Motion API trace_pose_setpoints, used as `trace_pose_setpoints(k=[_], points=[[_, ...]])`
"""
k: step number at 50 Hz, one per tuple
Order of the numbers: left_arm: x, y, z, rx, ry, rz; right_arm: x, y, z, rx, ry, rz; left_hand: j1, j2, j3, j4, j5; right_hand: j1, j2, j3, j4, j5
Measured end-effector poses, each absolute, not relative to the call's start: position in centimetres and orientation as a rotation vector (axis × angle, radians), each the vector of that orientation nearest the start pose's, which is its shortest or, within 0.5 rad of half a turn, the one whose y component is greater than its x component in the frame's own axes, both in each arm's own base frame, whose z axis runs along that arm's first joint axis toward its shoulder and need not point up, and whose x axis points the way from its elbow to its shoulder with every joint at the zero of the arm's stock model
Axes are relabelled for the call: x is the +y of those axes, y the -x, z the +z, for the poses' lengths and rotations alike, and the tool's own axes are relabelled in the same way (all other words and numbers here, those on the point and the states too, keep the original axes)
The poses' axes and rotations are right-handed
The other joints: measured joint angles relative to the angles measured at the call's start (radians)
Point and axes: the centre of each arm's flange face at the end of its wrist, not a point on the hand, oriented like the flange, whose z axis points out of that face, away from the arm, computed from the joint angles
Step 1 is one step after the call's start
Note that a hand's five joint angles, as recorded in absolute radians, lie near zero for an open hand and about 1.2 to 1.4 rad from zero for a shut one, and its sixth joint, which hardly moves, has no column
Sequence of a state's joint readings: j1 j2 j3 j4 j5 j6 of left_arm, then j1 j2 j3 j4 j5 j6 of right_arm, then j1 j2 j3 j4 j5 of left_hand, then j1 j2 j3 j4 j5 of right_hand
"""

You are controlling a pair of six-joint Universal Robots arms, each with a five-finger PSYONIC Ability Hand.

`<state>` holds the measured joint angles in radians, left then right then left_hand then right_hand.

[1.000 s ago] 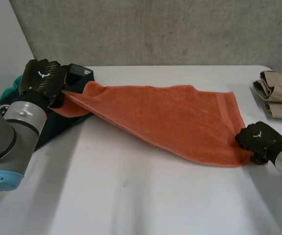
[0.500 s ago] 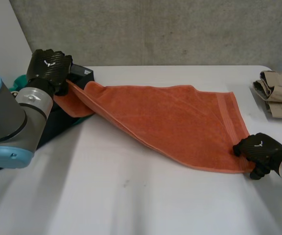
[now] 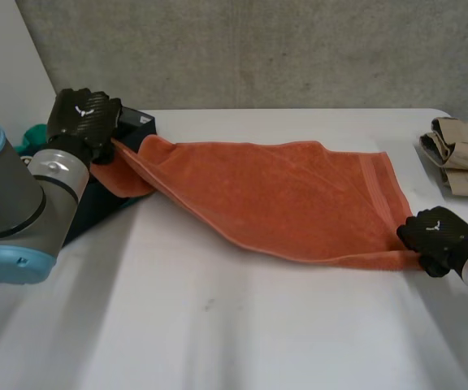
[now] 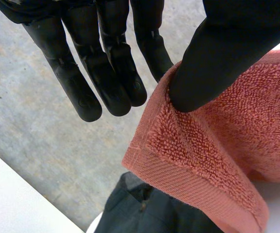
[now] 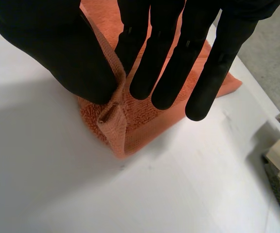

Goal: Fold the laundry.

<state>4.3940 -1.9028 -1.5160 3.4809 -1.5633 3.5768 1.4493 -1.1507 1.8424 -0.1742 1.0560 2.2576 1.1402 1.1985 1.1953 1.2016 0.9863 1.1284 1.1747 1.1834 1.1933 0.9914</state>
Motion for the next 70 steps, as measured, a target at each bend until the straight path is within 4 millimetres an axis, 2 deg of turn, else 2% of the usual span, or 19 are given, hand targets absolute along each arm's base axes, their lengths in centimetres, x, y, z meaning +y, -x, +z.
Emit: trace_pose_setpoints(k=[2, 5, 12, 15, 22, 25, 28, 31, 37, 39, 40, 41, 43, 47, 51, 60, 67, 68, 70], points=[[-31.8, 24.4, 24.3, 1.965, -0.788, -2.211, -31.1, -13.9, 12.7, 2.354, 1.371, -1.725, 0.0, 0.0, 0.0, 0.0, 0.0, 0.0, 0.0, 0.0, 0.0, 0.0], [-30.8, 24.0, 24.3, 2.02, -0.817, -2.149, -31.2, -13.8, 14.3, 2.365, 1.306, -1.768, 0.0, 0.0, 0.0, 0.0, 0.0, 0.0, 0.0, 0.0, 0.0, 0.0], [-26.4, 22.2, 24.1, 2.165, -0.951, -1.89, -30.0, -13.4, 18.6, 2.414, 1.239, -1.761, 0.0, 0.0, 0.0, 0.0, 0.0, 0.0, 0.0, 0.001, 0.0, 0.0], [-23.3, 20.6, 23.5, 2.197, -1.091, -1.663, -28.8, -12.5, 20.4, 2.495, 1.249, -1.642, 0.0, 0.0, 0.0, 0.0, 0.0, 0.0, 0.0, 0.001, 0.0, 0.0], [-17.5, 18.0, 22.1, 2.142, -1.423, -1.255, -25.8, -10.6, 21.6, 2.612, 1.422, -1.231, 0.0, 0.0, 0.0, 0.0, 0.0, 0.0, 0.0, 0.001, 0.003, 0.0], [-15.7, 17.6, 21.4, 2.113, -1.551, -1.172, -25.1, -10.0, 21.8, 2.61, 1.482, -1.112, 0.0, 0.0, 0.0, 0.0, 0.0, 0.0, 0.0, 0.001, 0.003, 0.0], [-15.1, 17.8, 20.9, 2.088, -1.631, -1.171, -25.4, -9.5, 21.7, 2.616, 1.486, -1.111, 0.0, 0.0, 0.0, 0.0, 0.0, 0.0, 0.0, 0.001, 0.003, 0.0], [-15.7, 18.3, 20.5, 2.061, -1.656, -1.222, -26.1, -9.3, 21.4, 2.628, 1.468, -1.177, 0.0, 0.0, 0.0, 0.0, 0.0, 0.0, 0.0, 0.001, 0.003, 0.0], [-19.8, 20.2, 19.7, 1.994, -1.592, -1.423, -29.2, -10.1, 19.5, 2.594, 1.433, -1.393, 0.0, 0.0, 0.0, 0.0, 0.0, 0.0, 0.0, 0.001, 0.003, 0.0], [-21.5, 21.0, 19.5, 1.978, -1.558, -1.488, -29.9, -10.6, 19.1, 2.573, 1.426, -1.447, 0.0, 0.0, 0.0, 0.0, 0.0, 0.0, 0.0, 0.001, 0.003, 0.0], [-23.4, 21.8, 19.1, 1.963, -1.516, -1.548, -31.2, -11.5, 18.5, 2.535, 1.413, -1.539, 0.0, 0.0, 0.0, 0.0, 0.0, 0.0, 0.0, 0.001, 0.003, 0.0], [-23.9, 21.9, 19.0, 1.96, -1.504, -1.561, -31.4, -11.7, 18.4, 2.528, 1.411, -1.555, 0.0, 0.0, 0.0, 0.0, 0.0, 0.0, 0.0, 0.001, 0.003, 0.0], [-26.2, 22.7, 18.5, 1.947, -1.444, -1.611, -32.9, -12.6, 17.9, 2.49, 1.39, -1.663, 0.0, 0.0, 0.0, 0.0, 0.0, 0.0, 0.0, 0.001, 0.003, 0.0], [-29.6, 23.6, 17.5, 1.928, -1.345, -1.642, -35.3, -13.6, 17.4, 2.443, 1.359, -1.839, 0.0, 0.0, 0.0, 0.0, 0.0, 0.0, 0.0, 0.001, 0.003, 0.0], [-32.0, 24.7, 16.6, 1.911, -1.291, -1.642, -37.5, -14.7, 17.0, 2.392, 1.348, -1.988, 0.0, 0.0, 0.0, 0.0, 0.0, 0.0, 0.0, 0.001, 0.003, 0.0], [-35.2, 26.4, 15.3, 1.881, -1.227, -1.649, -40.8, -17.3, 15.4, 2.327, 1.378, -2.101, 0.0, 0.0, 0.0, 0.0, 0.0, 0.0, 0.0, 0.001, 0.003, 0.0], [-36.6, 27.4, 14.9, 1.869, -1.191, -1.679, -42.7, -18.5, 14.3, 2.302, 1.379, -2.184, 0.0, 0.0, 0.0, 0.0, 0.0, 0.0, 0.0, 0.001, 0.003, 0.0], [-36.8, 27.5, 14.8, 1.868, -1.186, -1.681, -43.0, -18.5, 14.2, 2.306, 1.373, -2.2, -0.105, -0.089, -0.089, -0.088, -0.087, -0.044, -0.048, -0.048, -0.047, -0.048], [-36.9, 27.7, 14.7, 1.865, -1.181, -1.683, -43.3, -18.5, 14.2, 2.319, 1.359, -2.223, -0.37, -0.343, -0.317, -0.32, -0.318, -0.297, -0.311, -0.302, -0.302, -0.306]])
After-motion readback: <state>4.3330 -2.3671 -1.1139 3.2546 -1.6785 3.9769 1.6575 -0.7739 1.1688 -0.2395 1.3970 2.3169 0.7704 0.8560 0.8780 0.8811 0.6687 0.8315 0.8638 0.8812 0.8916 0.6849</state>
